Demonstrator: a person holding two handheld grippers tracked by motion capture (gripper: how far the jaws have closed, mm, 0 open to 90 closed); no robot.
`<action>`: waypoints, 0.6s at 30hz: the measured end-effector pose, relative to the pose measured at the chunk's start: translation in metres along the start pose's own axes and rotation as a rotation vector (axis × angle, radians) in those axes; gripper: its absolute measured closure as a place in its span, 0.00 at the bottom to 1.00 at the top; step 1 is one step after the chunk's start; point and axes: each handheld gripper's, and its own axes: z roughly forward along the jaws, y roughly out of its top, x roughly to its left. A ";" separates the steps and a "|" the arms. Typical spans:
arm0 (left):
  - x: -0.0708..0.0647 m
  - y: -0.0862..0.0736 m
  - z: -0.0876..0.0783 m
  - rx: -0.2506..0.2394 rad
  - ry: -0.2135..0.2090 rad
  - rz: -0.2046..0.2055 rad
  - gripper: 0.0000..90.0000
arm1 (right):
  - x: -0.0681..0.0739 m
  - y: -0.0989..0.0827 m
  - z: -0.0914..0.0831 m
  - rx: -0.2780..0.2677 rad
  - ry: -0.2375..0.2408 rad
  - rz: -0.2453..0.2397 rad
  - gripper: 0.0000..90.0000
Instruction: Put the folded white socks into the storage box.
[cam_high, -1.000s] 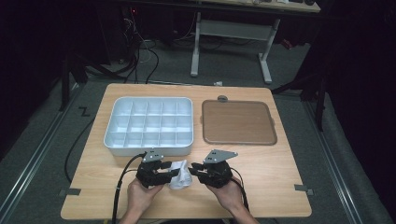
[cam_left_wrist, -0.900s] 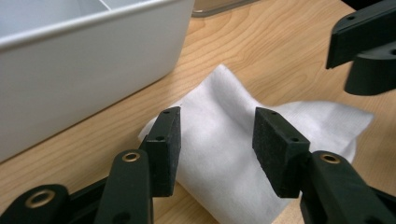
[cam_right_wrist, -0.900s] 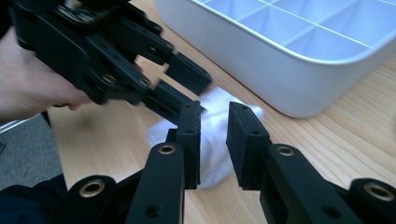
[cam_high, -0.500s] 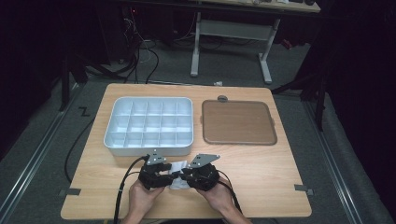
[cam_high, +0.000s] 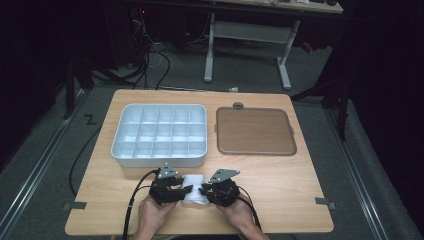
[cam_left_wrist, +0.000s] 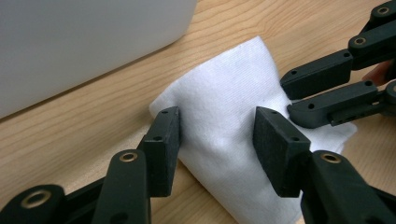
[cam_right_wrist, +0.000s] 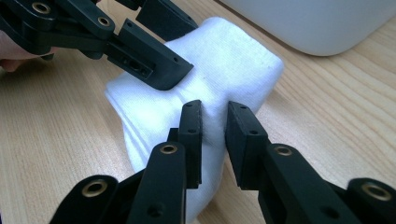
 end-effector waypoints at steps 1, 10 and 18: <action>0.000 0.000 0.000 0.000 0.000 0.000 0.57 | 0.000 0.000 0.000 0.000 0.000 0.000 0.85; 0.000 -0.002 -0.001 -0.017 -0.001 0.008 0.58 | -0.001 -0.006 -0.001 -0.013 0.007 0.003 0.84; 0.002 -0.002 -0.001 -0.012 -0.006 -0.014 0.58 | -0.001 -0.008 -0.002 -0.009 0.012 -0.006 0.83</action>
